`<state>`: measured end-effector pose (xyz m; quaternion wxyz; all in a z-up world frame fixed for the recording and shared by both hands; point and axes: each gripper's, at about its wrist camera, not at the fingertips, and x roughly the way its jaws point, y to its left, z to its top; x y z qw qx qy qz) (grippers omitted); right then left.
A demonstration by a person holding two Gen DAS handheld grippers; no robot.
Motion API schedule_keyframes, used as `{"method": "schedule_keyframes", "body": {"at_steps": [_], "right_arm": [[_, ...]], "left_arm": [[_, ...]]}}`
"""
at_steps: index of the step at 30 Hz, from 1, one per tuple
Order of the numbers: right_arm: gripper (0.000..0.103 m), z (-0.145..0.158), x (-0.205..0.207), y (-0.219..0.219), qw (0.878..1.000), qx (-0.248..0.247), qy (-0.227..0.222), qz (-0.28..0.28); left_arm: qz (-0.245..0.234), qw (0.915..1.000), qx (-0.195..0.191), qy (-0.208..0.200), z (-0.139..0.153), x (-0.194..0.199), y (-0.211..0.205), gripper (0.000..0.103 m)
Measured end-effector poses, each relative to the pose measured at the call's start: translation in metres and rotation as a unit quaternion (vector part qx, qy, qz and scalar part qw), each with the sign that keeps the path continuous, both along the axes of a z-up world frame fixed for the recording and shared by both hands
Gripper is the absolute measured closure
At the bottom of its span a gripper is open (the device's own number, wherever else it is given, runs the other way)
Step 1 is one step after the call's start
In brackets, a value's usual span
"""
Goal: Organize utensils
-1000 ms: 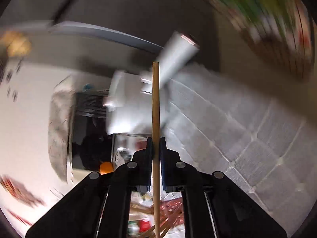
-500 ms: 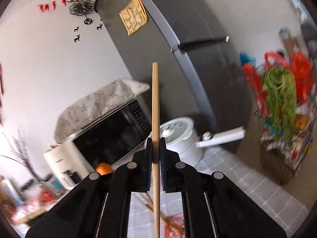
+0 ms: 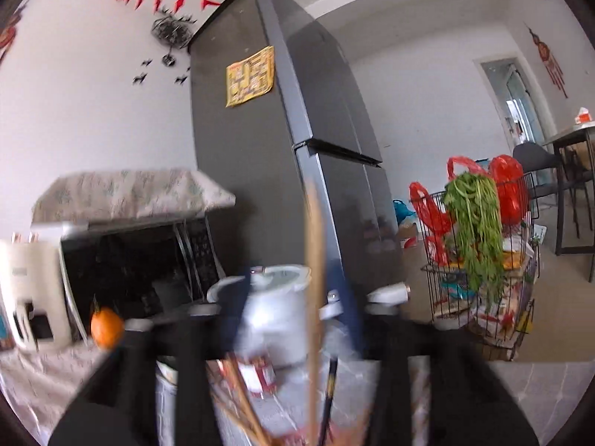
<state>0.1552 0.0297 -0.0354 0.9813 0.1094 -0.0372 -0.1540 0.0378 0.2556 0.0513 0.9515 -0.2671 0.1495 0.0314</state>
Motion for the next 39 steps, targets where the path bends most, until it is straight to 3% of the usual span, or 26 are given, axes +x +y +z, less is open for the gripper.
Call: {"method": "schedule_keyframes", "body": {"at_steps": [4, 8, 10, 13, 16, 18, 21, 27, 39], "right_arm": [[0.042, 0.0, -0.042, 0.014, 0.998, -0.048, -0.008, 0.038], [0.023, 0.024, -0.093, -0.018, 0.998, 0.017, 0.001, 0.068], [0.017, 0.037, -0.115, -0.048, 0.994, 0.064, 0.015, 0.082], [0.008, 0.051, -0.129, -0.074, 0.991, 0.069, 0.063, 0.093], [0.007, 0.06, -0.135, -0.09, 0.984, 0.045, 0.141, 0.094], [0.007, 0.058, -0.141, -0.098, 0.981, 0.043, 0.171, 0.075], [0.007, 0.051, -0.147, -0.112, 0.974, 0.063, 0.209, 0.055], [0.007, 0.06, -0.165, -0.134, 0.972, 0.052, 0.224, 0.047], [0.007, 0.073, -0.191, -0.162, 0.971, 0.069, 0.225, 0.031]], "left_arm": [[0.008, 0.9999, -0.012, 0.0, 0.003, -0.006, 0.007, 0.007], [0.007, 0.9999, 0.005, -0.009, 0.011, -0.013, 0.002, 0.007], [-0.001, 0.9995, 0.031, -0.004, 0.016, -0.015, -0.01, 0.007], [0.002, 0.9954, 0.095, -0.001, 0.023, -0.019, -0.039, 0.007], [0.022, 0.9813, 0.19, -0.019, 0.03, -0.034, -0.084, 0.007], [0.005, 0.9743, 0.225, -0.014, 0.03, -0.041, -0.109, 0.007], [-0.033, 0.9735, 0.226, 0.014, 0.024, -0.043, -0.135, 0.007], [-0.019, 0.9715, 0.233, 0.039, 0.019, -0.047, -0.16, 0.007], [-0.017, 0.9597, 0.28, 0.017, 0.032, -0.076, -0.204, 0.007]]}}
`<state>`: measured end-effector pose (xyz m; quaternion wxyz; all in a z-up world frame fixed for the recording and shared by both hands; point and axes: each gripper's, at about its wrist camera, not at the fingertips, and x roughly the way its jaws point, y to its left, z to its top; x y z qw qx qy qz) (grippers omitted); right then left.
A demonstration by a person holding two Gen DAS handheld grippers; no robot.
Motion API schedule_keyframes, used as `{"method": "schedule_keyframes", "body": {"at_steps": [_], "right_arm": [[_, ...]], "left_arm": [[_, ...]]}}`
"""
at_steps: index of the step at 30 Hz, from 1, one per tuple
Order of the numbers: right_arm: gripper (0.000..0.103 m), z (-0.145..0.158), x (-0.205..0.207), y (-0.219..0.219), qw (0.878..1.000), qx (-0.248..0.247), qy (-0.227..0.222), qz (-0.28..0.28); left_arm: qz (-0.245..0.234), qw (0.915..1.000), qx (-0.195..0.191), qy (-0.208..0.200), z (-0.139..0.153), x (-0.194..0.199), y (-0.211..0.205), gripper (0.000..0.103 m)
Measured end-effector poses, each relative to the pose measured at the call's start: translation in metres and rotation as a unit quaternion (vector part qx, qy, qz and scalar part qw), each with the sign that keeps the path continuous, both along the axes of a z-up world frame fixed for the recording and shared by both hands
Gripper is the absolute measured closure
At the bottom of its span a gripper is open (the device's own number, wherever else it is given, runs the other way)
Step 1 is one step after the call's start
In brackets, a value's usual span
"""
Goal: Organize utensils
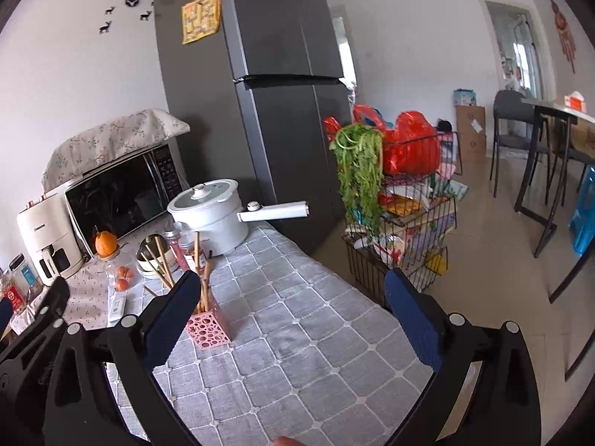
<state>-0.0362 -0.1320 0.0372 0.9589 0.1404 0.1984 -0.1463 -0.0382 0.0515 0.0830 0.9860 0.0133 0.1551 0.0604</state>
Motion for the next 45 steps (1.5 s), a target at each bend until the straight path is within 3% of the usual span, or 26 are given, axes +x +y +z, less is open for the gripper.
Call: {"method": "schedule_keyframes", "body": {"at_steps": [16, 30, 45], "right_arm": [[0.007, -0.012, 0.009, -0.011, 0.999, -0.029, 0.032, -0.028], [0.007, -0.022, 0.02, -0.015, 0.998, -0.015, 0.053, -0.023], [0.007, -0.023, 0.021, -0.014, 0.998, -0.005, 0.052, -0.022]], "left_arm": [[-0.014, 0.9999, -0.002, 0.009, -0.003, -0.004, -0.018, 0.007], [-0.012, 0.9993, -0.019, 0.031, -0.014, 0.008, -0.023, 0.007], [-0.012, 0.9991, -0.008, 0.041, -0.019, 0.01, -0.025, 0.007]]}}
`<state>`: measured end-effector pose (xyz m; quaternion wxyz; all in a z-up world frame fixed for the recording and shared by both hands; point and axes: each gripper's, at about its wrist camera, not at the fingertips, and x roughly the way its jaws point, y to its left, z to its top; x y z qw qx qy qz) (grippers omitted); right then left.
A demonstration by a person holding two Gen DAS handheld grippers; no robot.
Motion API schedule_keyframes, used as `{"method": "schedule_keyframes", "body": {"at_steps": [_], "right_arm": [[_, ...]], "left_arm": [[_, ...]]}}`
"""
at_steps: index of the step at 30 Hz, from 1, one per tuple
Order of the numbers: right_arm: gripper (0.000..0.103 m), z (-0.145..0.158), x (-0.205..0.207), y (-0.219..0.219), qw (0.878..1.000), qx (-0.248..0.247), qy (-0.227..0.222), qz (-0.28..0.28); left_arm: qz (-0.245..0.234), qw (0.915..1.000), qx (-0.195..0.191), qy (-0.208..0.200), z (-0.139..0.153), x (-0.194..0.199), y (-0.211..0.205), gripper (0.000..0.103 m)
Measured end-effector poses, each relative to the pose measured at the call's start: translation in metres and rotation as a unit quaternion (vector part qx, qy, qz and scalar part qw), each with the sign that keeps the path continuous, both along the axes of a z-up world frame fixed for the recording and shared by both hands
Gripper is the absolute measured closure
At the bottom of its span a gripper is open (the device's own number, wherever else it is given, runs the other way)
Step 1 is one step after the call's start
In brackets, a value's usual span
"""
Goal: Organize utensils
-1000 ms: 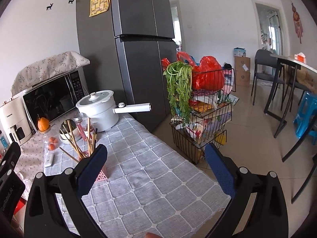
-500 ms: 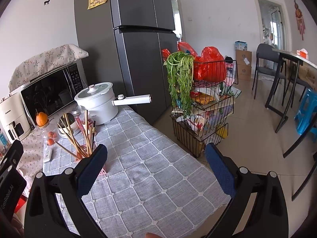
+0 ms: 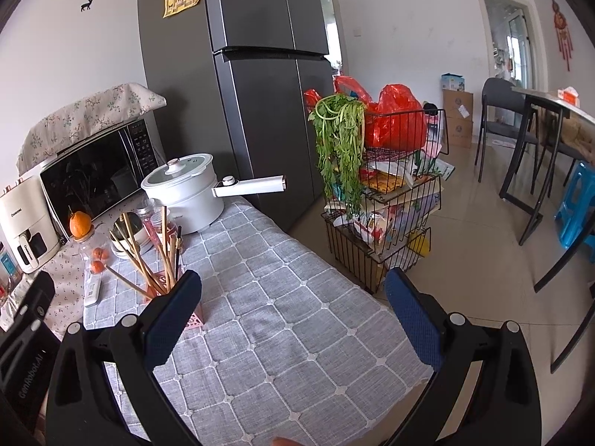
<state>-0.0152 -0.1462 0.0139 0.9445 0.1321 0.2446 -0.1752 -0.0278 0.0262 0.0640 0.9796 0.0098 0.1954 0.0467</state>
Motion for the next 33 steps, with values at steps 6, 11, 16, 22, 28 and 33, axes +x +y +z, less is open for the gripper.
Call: {"method": "schedule_keyframes", "body": {"at_steps": [6, 11, 16, 22, 28, 33], "right_arm": [[0.007, 0.0001, -0.0002, -0.0005, 1.0, 0.002, -0.001, 0.001], [0.007, 0.0002, -0.0008, 0.0003, 1.0, 0.003, -0.001, 0.001], [0.007, -0.0002, 0.0001, 0.0015, 1.0, 0.005, 0.002, 0.002], [0.007, -0.0014, 0.0009, 0.0002, 1.0, 0.009, 0.004, 0.002], [0.007, -0.0018, 0.0011, 0.0005, 1.0, 0.01, 0.004, 0.002], [0.007, -0.0034, 0.0013, 0.001, 1.0, 0.011, 0.005, 0.003]], "left_arm": [[0.001, 1.0, 0.001, 0.002, -0.0014, 0.0016, -0.0007, 0.007], [0.003, 1.0, 0.001, 0.002, -0.0031, 0.0015, 0.0003, 0.007], [0.003, 1.0, 0.002, 0.002, -0.0034, 0.002, 0.0008, 0.007], [0.007, 1.0, 0.002, 0.005, -0.0055, 0.003, 0.003, 0.007], [0.007, 0.9999, 0.002, 0.007, -0.0059, 0.0036, 0.0027, 0.007], [0.007, 0.9999, 0.002, 0.008, -0.007, 0.0034, 0.0027, 0.007]]}}
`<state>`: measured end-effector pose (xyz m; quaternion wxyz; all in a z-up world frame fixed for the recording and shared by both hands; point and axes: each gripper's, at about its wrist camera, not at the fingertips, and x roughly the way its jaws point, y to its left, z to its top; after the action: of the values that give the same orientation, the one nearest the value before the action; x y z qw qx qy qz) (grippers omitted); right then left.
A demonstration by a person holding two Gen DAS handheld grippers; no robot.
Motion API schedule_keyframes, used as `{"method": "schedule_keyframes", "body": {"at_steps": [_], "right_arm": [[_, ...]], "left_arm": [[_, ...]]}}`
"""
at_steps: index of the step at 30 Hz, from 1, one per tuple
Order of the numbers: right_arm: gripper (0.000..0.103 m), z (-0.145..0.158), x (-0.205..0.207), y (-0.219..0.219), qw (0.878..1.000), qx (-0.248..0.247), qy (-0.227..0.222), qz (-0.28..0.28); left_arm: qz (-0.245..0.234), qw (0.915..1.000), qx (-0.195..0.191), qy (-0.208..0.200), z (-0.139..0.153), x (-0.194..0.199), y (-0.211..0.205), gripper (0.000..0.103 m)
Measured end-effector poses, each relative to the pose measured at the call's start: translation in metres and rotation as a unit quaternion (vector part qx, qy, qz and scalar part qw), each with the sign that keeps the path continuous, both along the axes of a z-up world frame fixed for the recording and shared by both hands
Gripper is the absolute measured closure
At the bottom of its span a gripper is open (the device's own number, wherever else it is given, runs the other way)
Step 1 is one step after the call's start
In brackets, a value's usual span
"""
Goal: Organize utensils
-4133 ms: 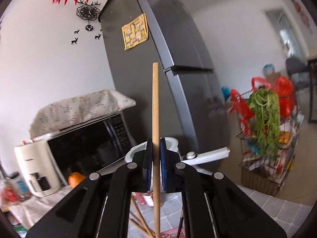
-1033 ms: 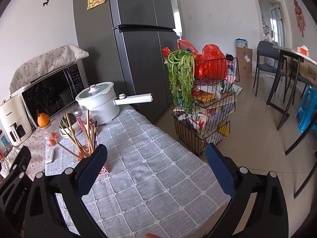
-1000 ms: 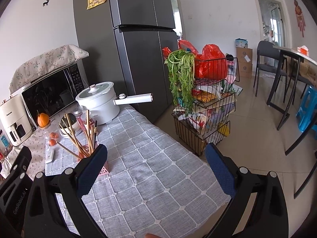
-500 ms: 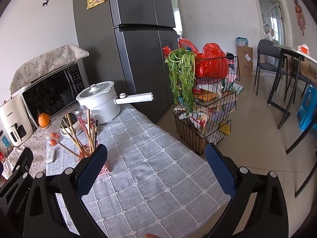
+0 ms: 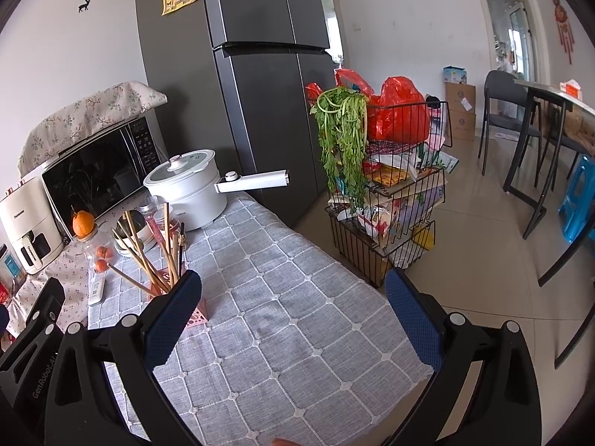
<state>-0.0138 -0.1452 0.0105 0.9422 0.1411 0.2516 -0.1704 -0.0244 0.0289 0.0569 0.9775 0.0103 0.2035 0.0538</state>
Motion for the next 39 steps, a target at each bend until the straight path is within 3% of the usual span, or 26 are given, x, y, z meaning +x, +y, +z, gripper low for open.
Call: {"method": "schedule_keyframes", "body": {"at_steps": [21, 30, 33, 35, 39], "right_arm": [[0.007, -0.0036, 0.0033, -0.0012, 1.0, 0.008, 0.01, 0.003], [0.007, -0.0076, 0.0055, -0.0005, 1.0, 0.004, 0.018, 0.004], [0.007, -0.0087, 0.0064, -0.0011, 1.0, 0.007, 0.02, 0.005], [0.007, -0.0086, 0.0065, -0.0016, 1.0, 0.008, 0.02, 0.005], [0.007, -0.0086, 0.0072, -0.0028, 1.0, 0.009, 0.019, 0.005]], "left_arm": [[-0.004, 1.0, 0.005, 0.006, -0.0066, 0.005, 0.0012, 0.008], [-0.015, 0.9997, 0.02, -0.002, -0.008, 0.0036, -0.005, 0.019], [-0.014, 0.9997, 0.019, 0.0, -0.0067, 0.0031, -0.0062, 0.016], [-0.015, 0.9997, 0.018, 0.003, -0.0051, 0.0031, -0.0068, 0.007], [-0.014, 0.9997, 0.018, 0.002, -0.0033, 0.0014, -0.0067, 0.007]]}}
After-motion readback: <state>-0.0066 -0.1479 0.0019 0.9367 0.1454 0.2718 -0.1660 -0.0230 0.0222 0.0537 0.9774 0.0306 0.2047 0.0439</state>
